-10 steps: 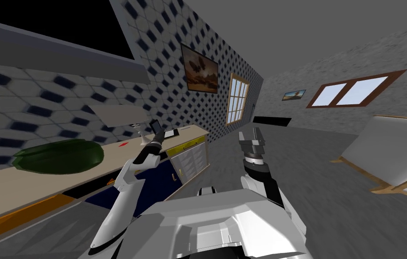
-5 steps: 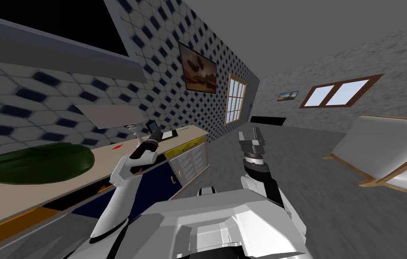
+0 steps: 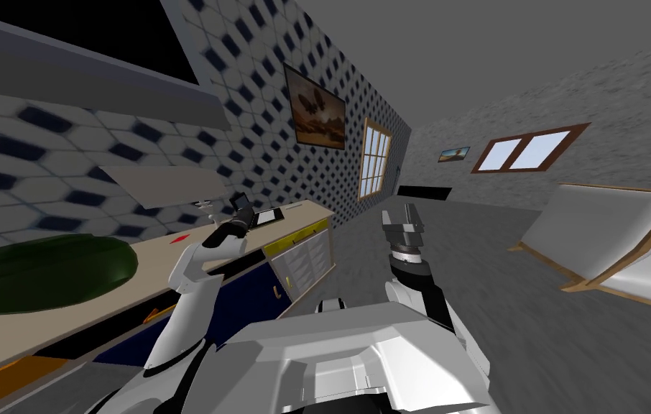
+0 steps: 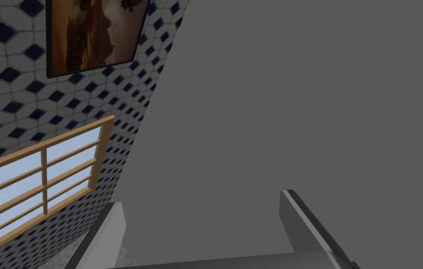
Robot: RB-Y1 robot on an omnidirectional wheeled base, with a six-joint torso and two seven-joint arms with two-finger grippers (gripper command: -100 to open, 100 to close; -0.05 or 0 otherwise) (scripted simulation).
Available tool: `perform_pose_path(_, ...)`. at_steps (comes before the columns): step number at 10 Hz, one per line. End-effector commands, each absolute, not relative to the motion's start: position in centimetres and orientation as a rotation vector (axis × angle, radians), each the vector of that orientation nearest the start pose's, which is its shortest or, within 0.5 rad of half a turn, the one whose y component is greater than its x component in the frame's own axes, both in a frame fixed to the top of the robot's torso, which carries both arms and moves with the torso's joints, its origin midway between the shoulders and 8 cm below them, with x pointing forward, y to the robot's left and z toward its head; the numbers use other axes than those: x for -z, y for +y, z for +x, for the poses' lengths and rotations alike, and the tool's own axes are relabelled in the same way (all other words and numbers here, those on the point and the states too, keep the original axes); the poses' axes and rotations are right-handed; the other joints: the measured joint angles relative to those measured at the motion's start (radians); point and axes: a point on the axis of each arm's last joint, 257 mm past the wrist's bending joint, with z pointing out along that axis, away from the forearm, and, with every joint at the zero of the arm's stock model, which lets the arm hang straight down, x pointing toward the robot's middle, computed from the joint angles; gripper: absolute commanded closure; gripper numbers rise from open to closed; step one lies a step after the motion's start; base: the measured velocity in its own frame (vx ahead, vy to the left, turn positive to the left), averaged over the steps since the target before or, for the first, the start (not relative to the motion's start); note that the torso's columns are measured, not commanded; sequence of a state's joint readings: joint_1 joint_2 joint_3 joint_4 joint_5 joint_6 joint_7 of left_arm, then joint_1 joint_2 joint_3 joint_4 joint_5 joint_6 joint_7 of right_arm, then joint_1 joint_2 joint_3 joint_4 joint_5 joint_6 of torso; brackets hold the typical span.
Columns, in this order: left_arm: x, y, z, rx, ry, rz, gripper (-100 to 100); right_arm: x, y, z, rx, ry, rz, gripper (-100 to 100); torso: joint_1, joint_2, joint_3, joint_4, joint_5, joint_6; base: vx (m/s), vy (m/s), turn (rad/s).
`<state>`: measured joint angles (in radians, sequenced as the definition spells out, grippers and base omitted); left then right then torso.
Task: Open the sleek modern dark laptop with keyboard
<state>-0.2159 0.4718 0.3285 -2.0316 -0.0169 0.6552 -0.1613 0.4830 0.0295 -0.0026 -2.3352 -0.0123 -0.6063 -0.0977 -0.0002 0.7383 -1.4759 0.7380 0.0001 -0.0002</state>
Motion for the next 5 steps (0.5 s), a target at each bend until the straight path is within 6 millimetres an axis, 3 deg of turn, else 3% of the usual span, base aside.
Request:
perform_pose_path(1, -5.1, 46.0, 53.1, 0.537, 1.126, -0.934, -100, -7.2, -27.7, 31.1, -1.44, 0.433, 0.569, 0, 0.0, -0.001, 0.0, 0.0, 0.0, 0.0, 0.035, 0.051, -0.028)
perform_pose_path(5, -5.9, 48.5, 52.6, 0.476, 1.119, -0.992, -100, -7.2, -27.7, 31.1, -1.44, 0.433, 0.569, 0, 0.001, -0.001, 0.0, 0.0, 0.0, 0.0, 0.031, 0.053, -0.042)
